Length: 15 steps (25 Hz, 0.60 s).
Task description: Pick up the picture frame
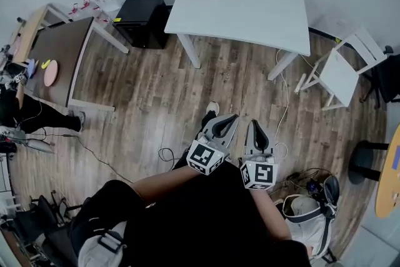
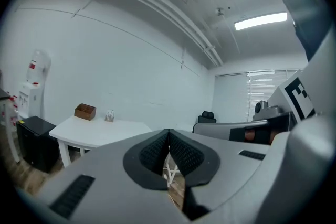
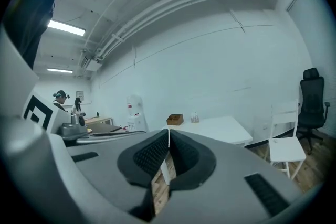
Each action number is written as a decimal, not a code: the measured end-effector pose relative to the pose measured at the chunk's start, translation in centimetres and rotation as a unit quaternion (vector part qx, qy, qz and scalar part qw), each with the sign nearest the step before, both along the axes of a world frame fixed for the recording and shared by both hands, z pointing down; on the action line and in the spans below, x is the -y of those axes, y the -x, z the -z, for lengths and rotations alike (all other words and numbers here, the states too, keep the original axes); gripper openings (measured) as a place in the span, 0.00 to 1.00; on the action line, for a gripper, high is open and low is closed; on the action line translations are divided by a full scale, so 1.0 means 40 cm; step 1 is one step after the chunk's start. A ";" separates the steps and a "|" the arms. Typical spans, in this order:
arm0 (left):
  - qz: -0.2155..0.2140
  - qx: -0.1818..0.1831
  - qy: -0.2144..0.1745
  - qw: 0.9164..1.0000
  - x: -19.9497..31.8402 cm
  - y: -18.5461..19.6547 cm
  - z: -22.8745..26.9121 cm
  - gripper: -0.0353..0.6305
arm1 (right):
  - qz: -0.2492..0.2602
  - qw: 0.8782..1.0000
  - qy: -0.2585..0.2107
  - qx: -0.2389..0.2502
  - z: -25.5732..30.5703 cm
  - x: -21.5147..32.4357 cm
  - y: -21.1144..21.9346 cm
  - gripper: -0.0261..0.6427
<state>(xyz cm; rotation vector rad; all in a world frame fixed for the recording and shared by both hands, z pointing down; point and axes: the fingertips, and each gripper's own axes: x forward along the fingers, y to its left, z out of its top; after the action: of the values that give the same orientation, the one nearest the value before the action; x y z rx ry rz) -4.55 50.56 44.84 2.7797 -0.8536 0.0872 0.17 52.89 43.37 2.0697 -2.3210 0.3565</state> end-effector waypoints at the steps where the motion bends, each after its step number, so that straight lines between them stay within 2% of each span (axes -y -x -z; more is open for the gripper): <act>1: 0.000 -0.005 0.004 1.000 0.032 -0.007 -0.003 0.08 | 0.001 1.000 0.006 -0.001 -0.007 0.029 -0.005 0.09; 8: -0.006 -0.031 0.018 0.999 0.346 -0.052 0.015 0.07 | 0.012 1.000 0.013 -0.021 0.005 0.342 -0.033 0.09; 12: -0.012 -0.022 0.014 1.000 0.514 -0.044 0.032 0.07 | 0.033 0.998 0.009 -0.056 0.044 0.526 0.010 0.09; 15: -0.007 -0.030 0.024 0.999 0.651 -0.030 0.033 0.07 | 0.036 0.998 0.013 -0.054 0.052 0.667 0.025 0.09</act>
<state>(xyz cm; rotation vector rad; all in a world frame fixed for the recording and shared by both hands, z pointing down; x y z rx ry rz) -3.35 24.52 43.51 2.7293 -0.8056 0.0263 -0.84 26.20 41.30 1.9360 -2.3097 0.2639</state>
